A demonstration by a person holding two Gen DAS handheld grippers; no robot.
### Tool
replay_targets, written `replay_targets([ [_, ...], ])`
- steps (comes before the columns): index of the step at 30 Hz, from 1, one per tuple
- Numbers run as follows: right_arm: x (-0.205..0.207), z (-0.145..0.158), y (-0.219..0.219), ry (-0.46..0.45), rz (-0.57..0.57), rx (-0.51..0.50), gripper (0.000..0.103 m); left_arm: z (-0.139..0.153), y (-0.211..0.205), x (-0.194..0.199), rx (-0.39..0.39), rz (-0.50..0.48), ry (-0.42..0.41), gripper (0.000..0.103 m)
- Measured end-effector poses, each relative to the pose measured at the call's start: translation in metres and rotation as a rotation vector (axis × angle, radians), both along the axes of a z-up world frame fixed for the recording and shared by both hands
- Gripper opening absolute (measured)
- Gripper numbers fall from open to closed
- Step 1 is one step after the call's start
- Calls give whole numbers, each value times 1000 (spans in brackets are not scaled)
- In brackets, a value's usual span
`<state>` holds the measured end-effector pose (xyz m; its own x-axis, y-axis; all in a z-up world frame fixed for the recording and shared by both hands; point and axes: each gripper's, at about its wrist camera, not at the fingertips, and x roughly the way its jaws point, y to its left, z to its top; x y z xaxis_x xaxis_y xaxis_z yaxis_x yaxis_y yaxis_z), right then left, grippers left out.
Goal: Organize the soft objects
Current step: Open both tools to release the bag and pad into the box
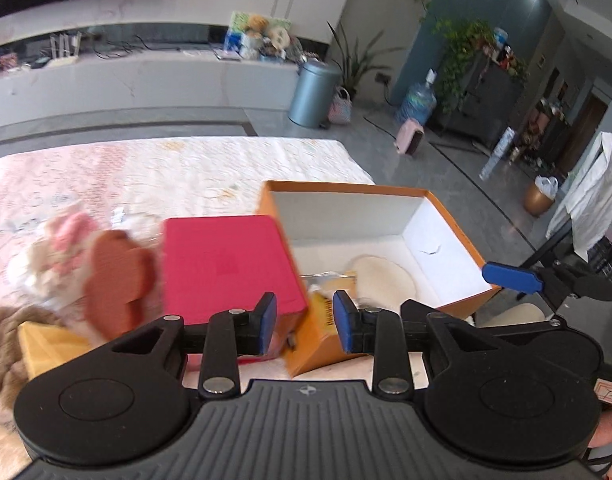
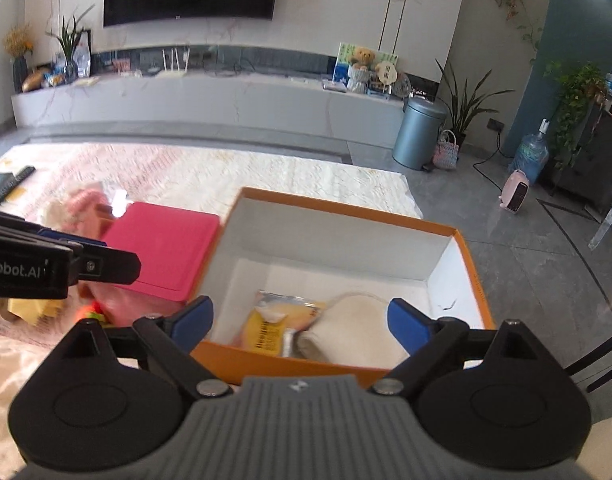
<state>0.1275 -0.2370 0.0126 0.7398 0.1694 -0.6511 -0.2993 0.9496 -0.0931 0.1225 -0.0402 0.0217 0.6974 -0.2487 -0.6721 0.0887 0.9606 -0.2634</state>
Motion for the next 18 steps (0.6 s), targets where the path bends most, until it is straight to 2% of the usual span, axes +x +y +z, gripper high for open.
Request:
replay_targets([
  [4,-24,-3,17,-26,-9,73,92,-7,23,-30,37,43,-29,36],
  [9,-48,-11,39,-49,-14,175,92,-23,53,-61,38,92,-32,36],
  [12,-57,-20,56,-43,1,202,90,-33,69,-73,49,115,-25,36],
  [14,-62,-28,67,-30,21,215,85,-38,79,-84,63,133,-27,36],
  [18,-68,-45,93,-8,56,206,81,-49,92,-97,92,165,-18,36],
])
